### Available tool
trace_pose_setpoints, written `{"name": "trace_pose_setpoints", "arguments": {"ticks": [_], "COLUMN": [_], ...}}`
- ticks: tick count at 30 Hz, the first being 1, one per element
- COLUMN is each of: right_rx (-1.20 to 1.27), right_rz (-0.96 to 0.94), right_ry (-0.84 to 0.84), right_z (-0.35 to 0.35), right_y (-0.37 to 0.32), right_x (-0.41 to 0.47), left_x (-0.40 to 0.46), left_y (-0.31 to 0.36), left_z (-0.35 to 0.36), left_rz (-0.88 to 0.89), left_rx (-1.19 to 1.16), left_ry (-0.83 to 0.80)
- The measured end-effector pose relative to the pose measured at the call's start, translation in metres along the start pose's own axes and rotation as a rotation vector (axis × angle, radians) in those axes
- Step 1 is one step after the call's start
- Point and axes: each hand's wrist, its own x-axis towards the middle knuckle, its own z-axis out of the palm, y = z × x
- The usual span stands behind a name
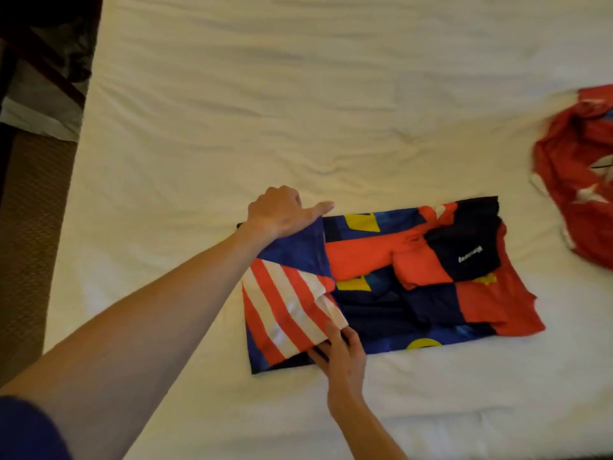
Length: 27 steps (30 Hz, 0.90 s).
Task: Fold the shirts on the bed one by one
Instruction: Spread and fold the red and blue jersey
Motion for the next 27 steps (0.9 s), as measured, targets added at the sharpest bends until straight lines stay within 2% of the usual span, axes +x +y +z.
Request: {"name": "trace_pose_setpoints", "arguments": {"ticks": [3, 5, 8, 11, 13, 15, 16, 18, 21, 24, 25, 27], "right_rx": [-0.143, -0.236, -0.193, -0.191, -0.36, -0.584, -0.699, -0.933, -1.277, -1.513, -1.539, -1.497], "right_rz": [-0.012, -0.041, -0.04, -0.034, -0.181, -0.411, -0.529, -0.683, -0.649, -0.612, -0.627, -0.685], "right_ry": [-0.004, 0.007, 0.139, 0.307, 0.399, 0.429, 0.393, 0.184, -0.151, -0.259, -0.265, -0.276], "right_z": [-0.013, -0.013, -0.015, -0.021, -0.019, -0.012, -0.005, 0.009, 0.03, 0.05, 0.054, 0.057], "right_y": [-0.009, -0.013, -0.011, -0.003, 0.001, 0.005, 0.005, 0.006, 0.013, 0.02, 0.022, 0.025], "right_x": [0.015, 0.019, 0.017, 0.006, -0.007, -0.019, -0.026, -0.035, -0.033, -0.025, -0.024, -0.025], "left_x": [0.008, 0.011, 0.012, 0.013, 0.01, 0.004, -0.001, -0.013, -0.03, -0.041, -0.043, -0.045], "left_y": [-0.015, -0.026, -0.027, -0.021, -0.021, -0.029, -0.035, -0.051, -0.081, -0.113, -0.122, -0.13], "left_z": [0.011, 0.018, 0.028, 0.034, 0.035, 0.032, 0.028, 0.021, 0.013, 0.012, 0.013, 0.017], "left_rz": [0.15, 0.219, 0.186, 0.152, 0.184, 0.255, 0.315, 0.484, 0.703, 0.643, 0.593, 0.569], "left_rx": [0.181, 0.276, 0.268, 0.211, 0.176, 0.151, 0.16, 0.241, 0.48, 0.77, 0.866, 0.97], "left_ry": [-0.076, -0.042, 0.076, 0.085, 0.091, 0.13, 0.149, 0.137, 0.075, -0.088, -0.14, -0.139]}}
